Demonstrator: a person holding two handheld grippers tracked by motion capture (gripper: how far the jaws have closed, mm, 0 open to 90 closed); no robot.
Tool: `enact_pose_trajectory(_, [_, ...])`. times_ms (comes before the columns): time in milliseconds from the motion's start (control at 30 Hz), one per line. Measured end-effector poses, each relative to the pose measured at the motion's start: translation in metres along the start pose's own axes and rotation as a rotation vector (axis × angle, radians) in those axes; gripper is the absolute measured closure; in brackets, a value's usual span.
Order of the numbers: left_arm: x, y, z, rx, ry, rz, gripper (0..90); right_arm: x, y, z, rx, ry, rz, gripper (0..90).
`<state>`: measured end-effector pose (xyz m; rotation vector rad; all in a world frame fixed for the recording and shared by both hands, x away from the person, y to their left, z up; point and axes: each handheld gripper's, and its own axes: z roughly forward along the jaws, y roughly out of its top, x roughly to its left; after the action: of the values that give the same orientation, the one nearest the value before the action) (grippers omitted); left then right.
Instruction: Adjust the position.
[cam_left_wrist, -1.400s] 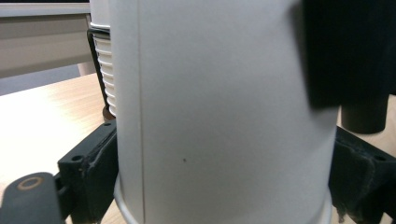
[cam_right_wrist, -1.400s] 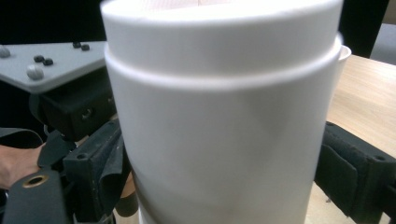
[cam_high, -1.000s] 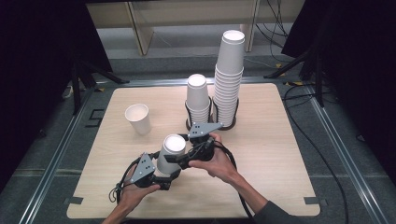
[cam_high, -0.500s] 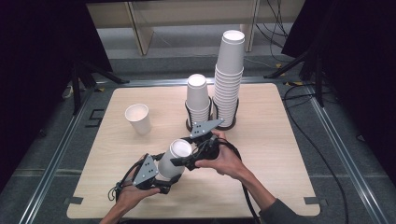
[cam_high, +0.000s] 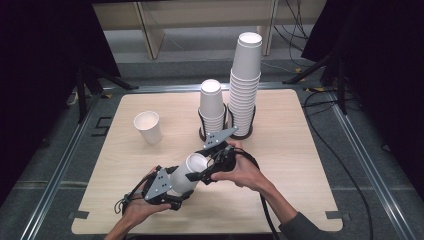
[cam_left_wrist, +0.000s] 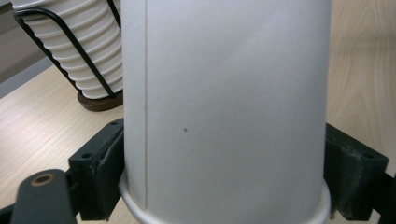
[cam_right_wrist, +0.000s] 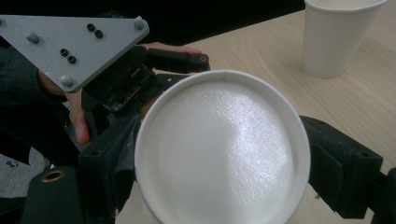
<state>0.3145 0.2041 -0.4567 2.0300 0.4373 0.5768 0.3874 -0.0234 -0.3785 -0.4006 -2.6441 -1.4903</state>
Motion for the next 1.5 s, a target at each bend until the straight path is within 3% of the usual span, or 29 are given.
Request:
enact_pose_trajectory(367, [0.000, 0.000, -0.001, 0.020, -0.010, 0.032, 14.4, -0.002, -0.004, 0.005, 0.031, 0.037, 0.017, 20.9])
enact_pose_trajectory(467, [0.001, -0.001, 0.000, -0.019, -0.031, 0.006, 11.1, -0.003, -0.005, 0.004, 0.023, 0.048, 0.018, 21.9])
enact_pose_trajectory(533, [0.001, -0.002, -0.001, -0.028, -0.022, -0.006, 7.7, -0.004, -0.004, 0.002, 0.003, 0.051, 0.033, 22.6])
enact_pose_trajectory(567, [0.001, -0.003, -0.001, -0.074, -0.009, -0.022, 6.4, -0.003, -0.004, 0.000, -0.003, 0.053, 0.062, 22.9])
enact_pose_trajectory(600, [0.001, -0.003, -0.001, -0.074, -0.009, -0.022, 5.5, -0.006, -0.004, -0.001, -0.020, 0.065, 0.048, 23.1])
enact_pose_trajectory(667, [0.002, -0.003, -0.002, -0.140, -0.003, -0.050, 5.0, -0.008, -0.004, -0.004, -0.051, 0.066, 0.065, 23.2])
enact_pose_trajectory(767, [0.002, -0.003, -0.004, -0.167, 0.000, -0.062, 4.7, -0.012, -0.006, -0.008, -0.089, 0.085, 0.095, 23.3])
enact_pose_trajectory(800, [0.004, -0.003, -0.005, -0.203, 0.001, -0.082, 4.7, -0.013, -0.006, -0.009, -0.094, 0.092, 0.103, 23.3])
enact_pose_trajectory(933, [0.004, -0.003, -0.007, -0.258, 0.007, -0.094, 4.5, -0.017, -0.007, -0.013, -0.134, 0.116, 0.142, 23.4])
enact_pose_trajectory(1033, [0.006, -0.003, -0.010, -0.258, 0.006, -0.095, 4.4, -0.020, -0.009, -0.015, -0.164, 0.143, 0.165, 23.4])
enact_pose_trajectory(1067, [0.006, -0.003, -0.009, -0.302, 0.008, -0.110, 4.4, -0.021, -0.009, -0.016, -0.171, 0.142, 0.176, 23.4])
enact_pose_trajectory(1300, [0.006, -0.001, -0.008, -0.322, 0.036, -0.128, 3.1, -0.022, -0.011, -0.016, -0.194, 0.163, 0.223, 23.6])
enact_pose_trajectory(1367, [0.005, -0.001, -0.008, -0.315, 0.045, -0.129, 0.8, -0.022, -0.011, -0.015, -0.195, 0.158, 0.224, 23.7])
enact_pose_trajectory(1433, [0.005, 0.000, -0.007, -0.323, 0.042, -0.125, 0.3, -0.021, -0.011, -0.014, -0.211, 0.184, 0.225, 23.8])
enact_pose_trajectory(1500, [0.004, 0.000, -0.008, -0.312, 0.044, -0.118, 0.0, -0.021, -0.010, -0.014, -0.211, 0.171, 0.208, 23.8])
